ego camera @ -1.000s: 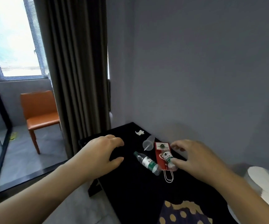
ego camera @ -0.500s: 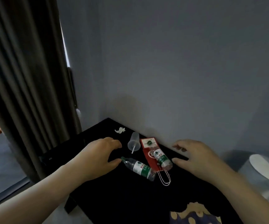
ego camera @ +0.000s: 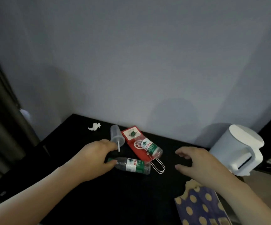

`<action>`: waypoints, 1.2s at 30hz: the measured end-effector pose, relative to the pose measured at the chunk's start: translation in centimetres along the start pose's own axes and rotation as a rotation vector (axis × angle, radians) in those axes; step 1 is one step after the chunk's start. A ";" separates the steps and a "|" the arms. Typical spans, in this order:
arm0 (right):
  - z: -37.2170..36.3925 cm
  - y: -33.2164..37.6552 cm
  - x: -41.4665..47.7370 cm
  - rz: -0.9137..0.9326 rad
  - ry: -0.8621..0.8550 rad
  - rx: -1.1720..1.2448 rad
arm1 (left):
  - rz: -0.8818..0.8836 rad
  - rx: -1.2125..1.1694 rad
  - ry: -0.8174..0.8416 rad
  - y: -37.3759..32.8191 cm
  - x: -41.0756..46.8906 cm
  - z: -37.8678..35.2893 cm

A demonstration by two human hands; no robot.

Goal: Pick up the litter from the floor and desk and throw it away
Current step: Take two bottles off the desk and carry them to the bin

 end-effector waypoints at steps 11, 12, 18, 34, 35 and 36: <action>-4.2 -3.8 9.8 -0.090 0.023 0.059 | -0.018 -0.023 0.113 3.2 9.4 -5.7; -4.8 -4.1 10.8 -0.090 0.032 0.069 | -0.013 -0.032 0.132 3.5 10.3 -6.6; -9.3 -6.0 14.8 -0.093 0.116 0.094 | -0.046 -0.087 0.301 4.9 13.6 -13.3; -15.7 -8.7 16.3 -0.298 0.218 0.109 | -0.170 -0.085 0.464 6.2 17.7 -25.1; -15.9 -8.8 16.6 -0.302 0.206 0.114 | -0.176 -0.076 0.471 6.3 17.7 -25.4; -16.1 -8.7 16.8 -0.306 0.189 0.121 | -0.180 -0.066 0.485 6.4 17.7 -25.8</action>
Point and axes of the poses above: each hand's wrist, its own x-axis towards the middle knuckle, its own z-axis out of the back of the hand, y = z × x, the point moved 6 cm from there along x, towards the middle knuckle, and after that the axes turned 2 degrees about -y, right-handed, at the moved point
